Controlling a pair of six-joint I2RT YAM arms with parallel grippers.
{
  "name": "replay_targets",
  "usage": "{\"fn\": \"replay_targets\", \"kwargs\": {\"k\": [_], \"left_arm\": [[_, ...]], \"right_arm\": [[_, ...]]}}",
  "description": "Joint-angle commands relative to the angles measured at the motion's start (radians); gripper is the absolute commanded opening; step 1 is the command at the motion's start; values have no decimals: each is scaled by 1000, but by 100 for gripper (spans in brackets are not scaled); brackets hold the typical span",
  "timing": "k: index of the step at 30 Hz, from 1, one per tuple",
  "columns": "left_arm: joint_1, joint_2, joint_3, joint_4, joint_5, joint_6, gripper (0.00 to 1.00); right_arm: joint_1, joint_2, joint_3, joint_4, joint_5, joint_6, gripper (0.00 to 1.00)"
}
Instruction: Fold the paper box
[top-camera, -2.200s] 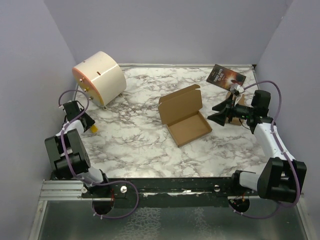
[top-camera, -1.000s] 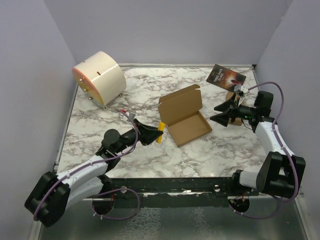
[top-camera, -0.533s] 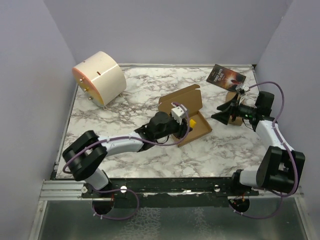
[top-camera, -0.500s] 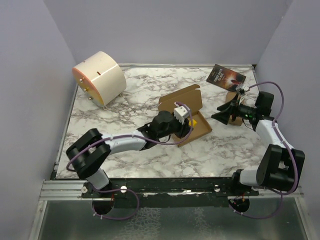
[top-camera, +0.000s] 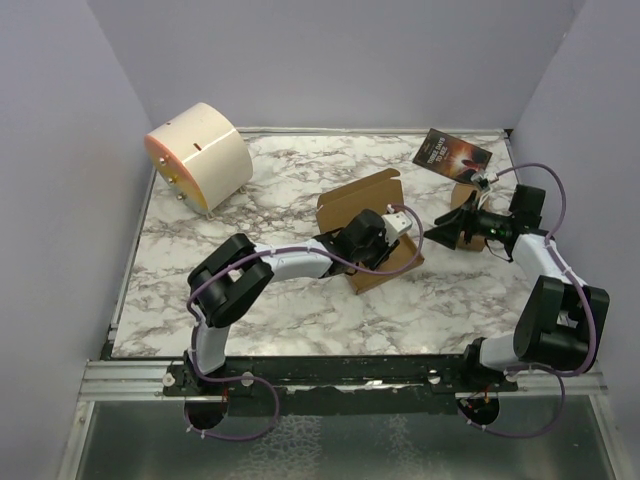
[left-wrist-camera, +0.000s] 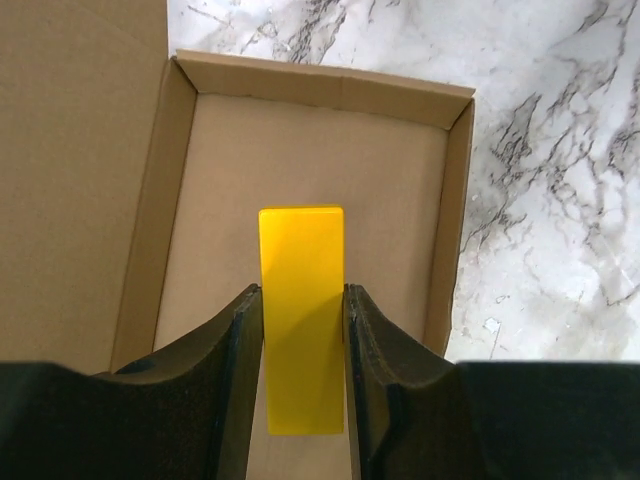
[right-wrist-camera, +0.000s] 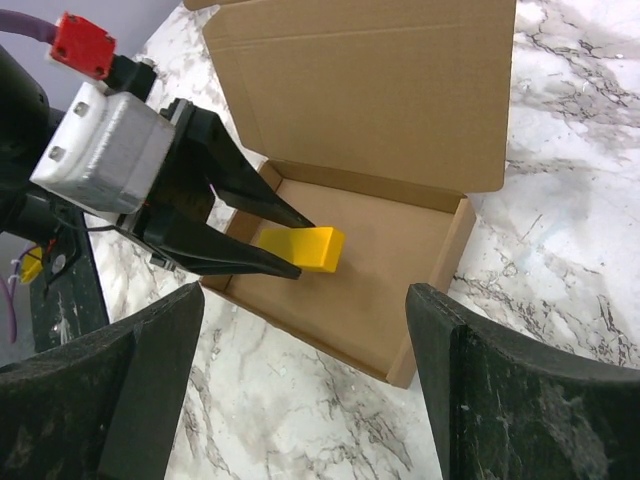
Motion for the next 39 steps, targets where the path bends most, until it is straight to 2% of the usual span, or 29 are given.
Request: {"fn": "replay_targets", "kwargs": {"k": [1, 8, 15, 18, 20, 24, 26, 28, 30, 33, 35, 39], "left_arm": [[-8, 13, 51, -82, -43, 4, 39], [-6, -105, 19, -55, -108, -33, 55], [26, -299, -110, 69, -100, -117, 60], [89, -429, -241, 181, -31, -202, 64], [156, -517, -344, 265, 49, -284, 69], [318, -684, -516, 386, 180, -470, 79], [402, -737, -589, 428, 232, -531, 84], [477, -769, -651, 458, 294, -592, 92], [556, -764, -685, 480, 386, -645, 93], [654, -705, -689, 511, 547, -715, 91], [690, -663, -687, 556, 617, -742, 88], [693, -581, -629, 507, 635, -666, 80]], "right_arm": [[-9, -31, 29, -19, -6, -39, 83], [-10, -78, 26, -41, -25, -109, 84], [-10, -127, 23, -41, -31, -169, 85], [-10, -144, 38, -32, -6, -198, 89], [-9, -147, 66, -40, -44, -241, 99], [-9, -93, 142, -60, -191, -344, 100], [-5, -27, 232, -173, -256, -488, 100], [19, 60, 352, -382, -256, -682, 100], [57, 167, 480, -604, -224, -838, 98], [99, 309, 643, -787, -190, -842, 90], [120, 386, 727, -880, -168, -838, 89], [134, 457, 766, -868, -158, -735, 89]]}}
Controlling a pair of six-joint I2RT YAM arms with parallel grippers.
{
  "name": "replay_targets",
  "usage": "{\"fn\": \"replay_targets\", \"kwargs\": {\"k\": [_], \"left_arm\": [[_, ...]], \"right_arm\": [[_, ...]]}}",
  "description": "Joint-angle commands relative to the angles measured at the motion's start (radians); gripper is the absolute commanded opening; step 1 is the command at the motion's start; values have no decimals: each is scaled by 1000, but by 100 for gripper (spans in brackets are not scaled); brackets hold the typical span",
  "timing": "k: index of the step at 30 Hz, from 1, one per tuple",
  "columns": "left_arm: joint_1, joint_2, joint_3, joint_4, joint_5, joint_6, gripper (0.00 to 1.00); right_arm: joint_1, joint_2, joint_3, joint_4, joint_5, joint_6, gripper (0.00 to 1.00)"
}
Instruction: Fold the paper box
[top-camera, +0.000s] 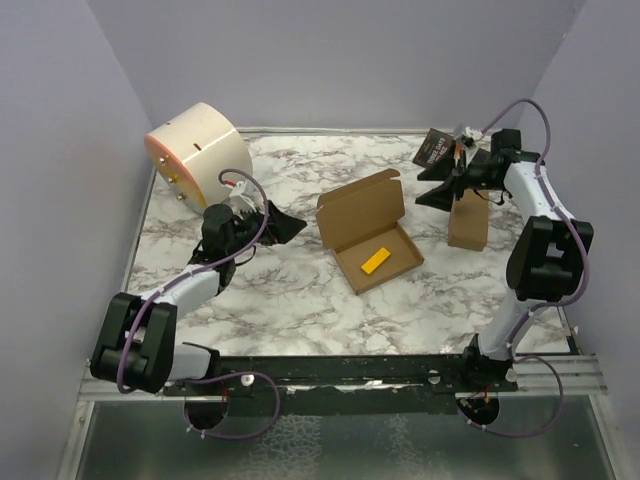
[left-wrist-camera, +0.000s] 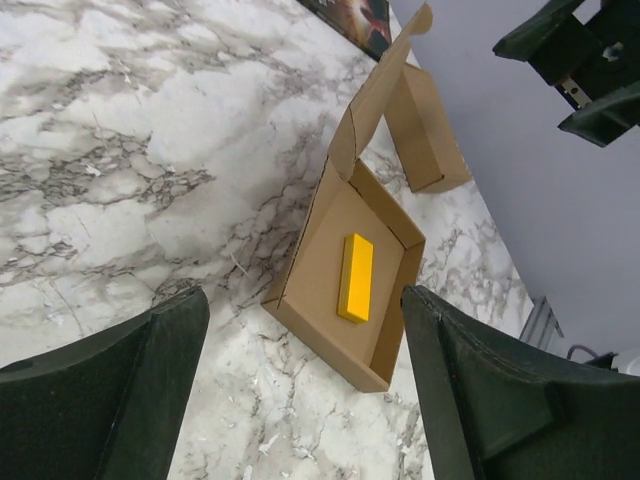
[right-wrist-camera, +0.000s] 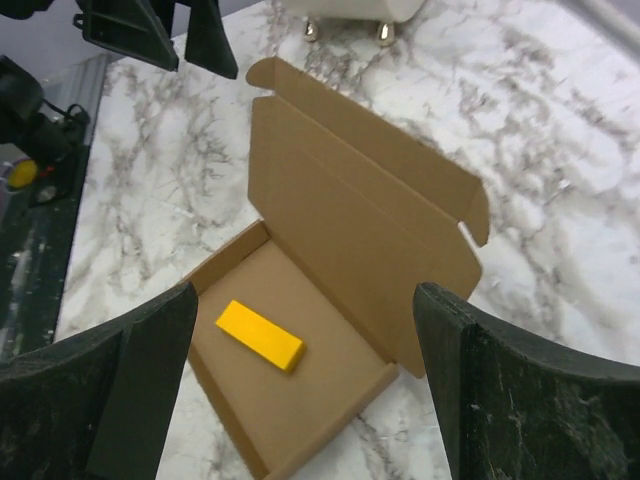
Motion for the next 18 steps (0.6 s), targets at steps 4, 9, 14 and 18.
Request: {"fn": "replay_targets", "kwargs": {"k": [4, 9, 14, 18], "left_arm": [[-11, 141, 111, 7, 136, 53, 70], [-84, 213, 153, 2, 36, 148, 67], [-118, 293, 167, 101, 20, 144, 53], [-137, 314, 192, 89, -8, 183, 47]], "right_arm": [[28, 29, -13, 21, 71, 191, 89], [32, 22, -41, 86, 90, 258, 90], [32, 25, -51, 100, 73, 280, 90], [32, 29, -55, 100, 68, 282, 90]]}}
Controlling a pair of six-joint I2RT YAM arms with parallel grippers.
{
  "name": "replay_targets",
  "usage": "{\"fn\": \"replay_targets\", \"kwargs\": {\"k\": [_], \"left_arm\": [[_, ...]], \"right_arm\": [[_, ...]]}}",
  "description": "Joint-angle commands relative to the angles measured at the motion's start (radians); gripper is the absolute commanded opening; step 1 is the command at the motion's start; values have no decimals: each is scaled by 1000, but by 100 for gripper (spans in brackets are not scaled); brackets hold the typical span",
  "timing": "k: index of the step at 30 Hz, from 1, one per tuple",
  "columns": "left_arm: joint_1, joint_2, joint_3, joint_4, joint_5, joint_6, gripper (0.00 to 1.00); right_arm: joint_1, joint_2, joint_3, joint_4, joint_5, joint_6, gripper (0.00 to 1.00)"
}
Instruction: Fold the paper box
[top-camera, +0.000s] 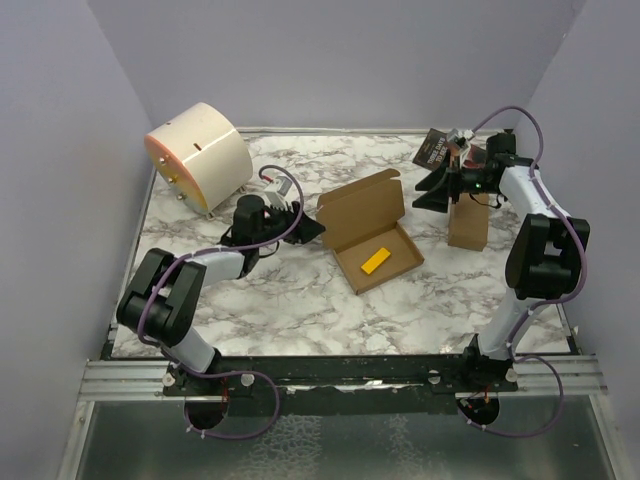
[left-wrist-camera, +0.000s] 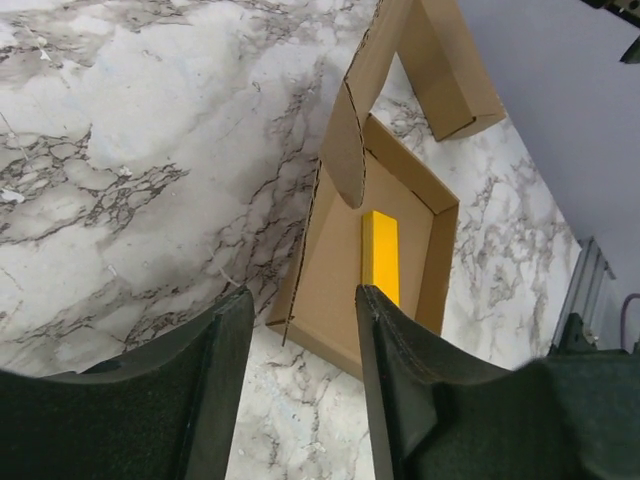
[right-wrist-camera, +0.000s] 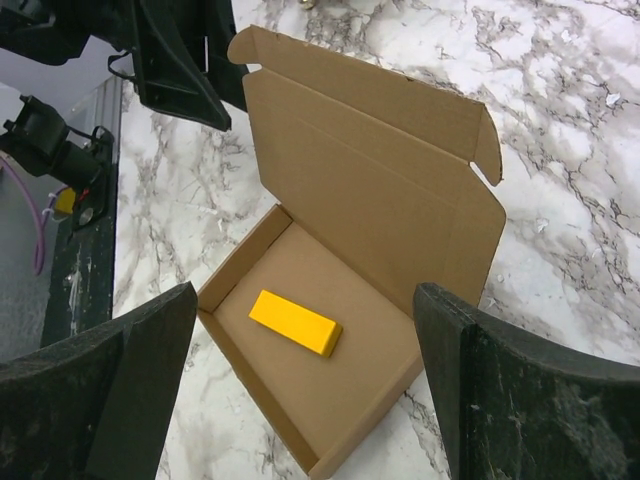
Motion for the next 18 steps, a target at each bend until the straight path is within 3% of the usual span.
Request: {"fn": "replay_targets", "kwargs": {"k": [1, 7, 15, 18], "left_arm": [[-17, 22, 50, 45, -48, 66, 46], [-19, 70, 75, 62, -32, 92, 40], [-19, 97, 108, 73, 16, 153, 1], [-19, 86, 102, 86, 38, 214, 0]], "right_arm": [[5, -18, -11, 36, 2, 26, 90], [5, -7, -16, 41, 11, 26, 90], [6, 21, 30, 50, 63, 24, 89], [5, 35, 57, 34, 65, -44, 89]]}}
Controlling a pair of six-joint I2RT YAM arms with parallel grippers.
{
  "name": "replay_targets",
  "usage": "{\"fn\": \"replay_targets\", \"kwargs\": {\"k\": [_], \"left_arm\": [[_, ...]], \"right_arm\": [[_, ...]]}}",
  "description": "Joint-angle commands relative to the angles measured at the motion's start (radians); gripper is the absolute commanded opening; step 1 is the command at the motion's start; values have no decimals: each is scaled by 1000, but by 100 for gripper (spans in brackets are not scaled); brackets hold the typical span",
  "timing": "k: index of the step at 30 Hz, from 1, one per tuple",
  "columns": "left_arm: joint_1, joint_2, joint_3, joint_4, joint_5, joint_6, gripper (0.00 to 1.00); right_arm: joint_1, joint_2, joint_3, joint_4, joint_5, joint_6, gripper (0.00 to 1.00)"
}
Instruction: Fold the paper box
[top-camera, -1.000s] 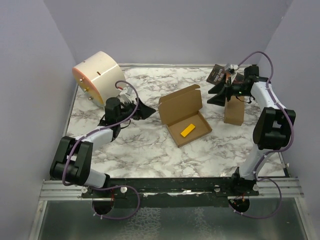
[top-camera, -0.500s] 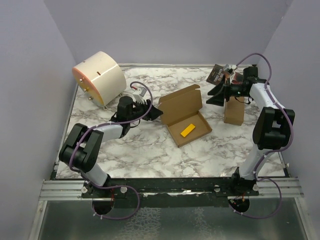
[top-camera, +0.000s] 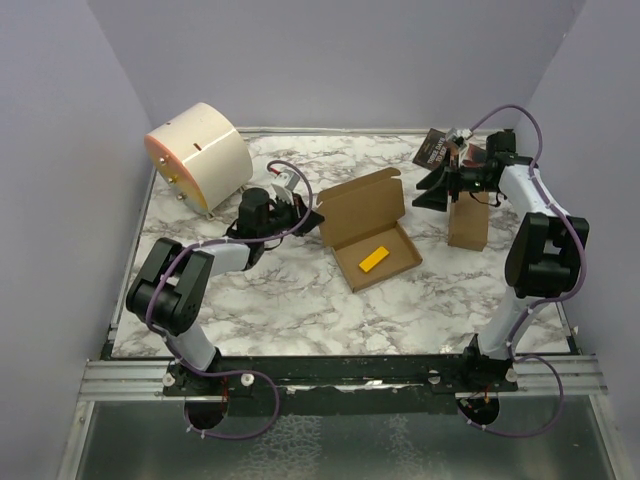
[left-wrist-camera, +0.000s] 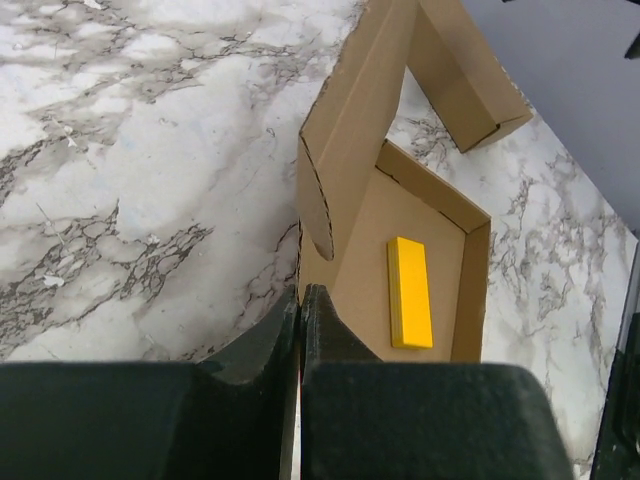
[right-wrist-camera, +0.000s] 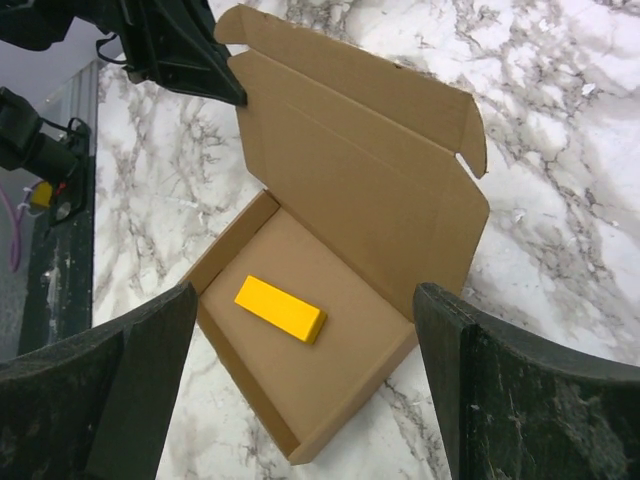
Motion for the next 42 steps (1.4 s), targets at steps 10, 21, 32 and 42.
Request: {"fn": "replay_targets", "kwargs": {"k": [10, 21, 32, 42], "left_arm": [[-4, -60, 26, 5, 166, 288, 0], [-5, -71, 75, -62, 232, 373, 0], [-4, -69, 70, -44, 247, 382, 0], [-5, -73, 69, -46, 247, 383, 0]], "right_arm": [[5, 22, 58, 25, -3, -316, 94], [6, 77, 84, -123, -27, -530, 90], [26, 119, 85, -102, 12, -520, 75], [53, 144, 98, -84, 43, -502, 60]]}}
